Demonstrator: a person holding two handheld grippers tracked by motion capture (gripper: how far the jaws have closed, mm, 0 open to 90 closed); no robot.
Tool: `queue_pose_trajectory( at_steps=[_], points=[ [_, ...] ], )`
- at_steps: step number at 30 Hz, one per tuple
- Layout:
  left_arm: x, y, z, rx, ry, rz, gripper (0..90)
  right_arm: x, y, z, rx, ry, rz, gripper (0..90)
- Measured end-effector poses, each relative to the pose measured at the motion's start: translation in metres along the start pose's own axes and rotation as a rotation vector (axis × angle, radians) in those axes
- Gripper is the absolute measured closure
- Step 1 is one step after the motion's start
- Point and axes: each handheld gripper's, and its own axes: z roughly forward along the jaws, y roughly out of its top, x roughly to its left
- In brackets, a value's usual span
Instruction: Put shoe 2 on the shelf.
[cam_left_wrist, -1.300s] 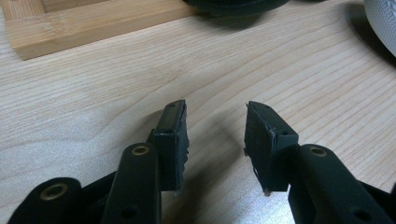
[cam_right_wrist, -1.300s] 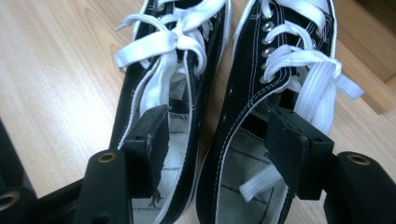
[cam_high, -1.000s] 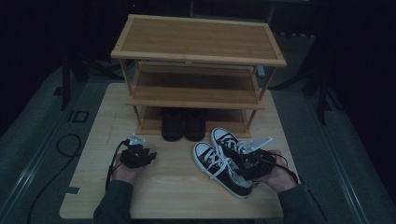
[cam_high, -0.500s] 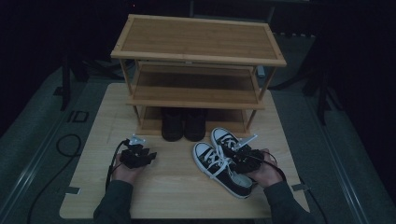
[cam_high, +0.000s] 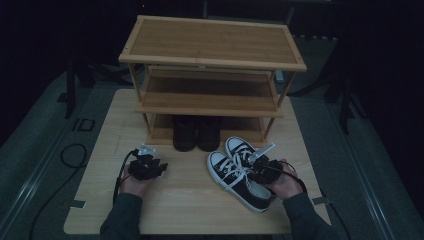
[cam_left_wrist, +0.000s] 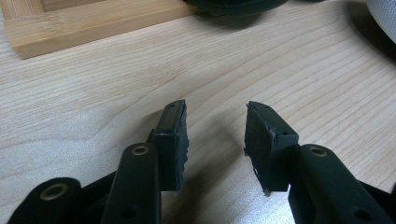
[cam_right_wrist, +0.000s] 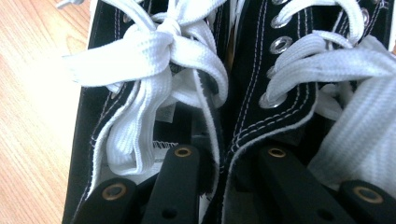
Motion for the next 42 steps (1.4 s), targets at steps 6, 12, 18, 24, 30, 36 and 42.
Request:
queue_pose_trajectory(
  at_steps=[6, 12, 18, 24, 30, 36, 42],
  points=[
    [0.0, 0.0, 0.0, -0.001, 0.0, -0.001, 59.2, -0.002, -0.001, -0.002, -0.011, 0.002, 0.002, 84.8],
    [0.0, 0.0, 0.0, -0.002, -0.002, -0.003, 59.2, -0.006, 0.0, -0.009, -0.01, 0.014, -0.012, 85.0],
    [0.0, 0.0, 0.0, -0.002, -0.002, -0.003, 59.2, -0.011, -0.003, -0.015, -0.029, 0.042, -0.032, 85.1],
    [0.001, 0.0, 0.0, -0.002, -0.004, -0.003, 59.2, -0.019, -0.005, -0.026, -0.045, 0.068, -0.059, 85.2],
    [0.001, 0.0, 0.0, -0.002, -0.003, -0.003, 59.2, -0.025, -0.003, -0.037, -0.038, 0.041, -0.086, 85.3],
    [0.001, 0.0, 0.0, -0.003, -0.006, -0.004, 59.2, -0.035, 0.0, -0.049, -0.036, 0.04, -0.125, 85.3],
    [0.001, 0.0, 0.0, -0.004, -0.005, -0.004, 59.2, -0.042, 0.003, -0.063, -0.054, 0.06, -0.164, 85.3]
  ],
)
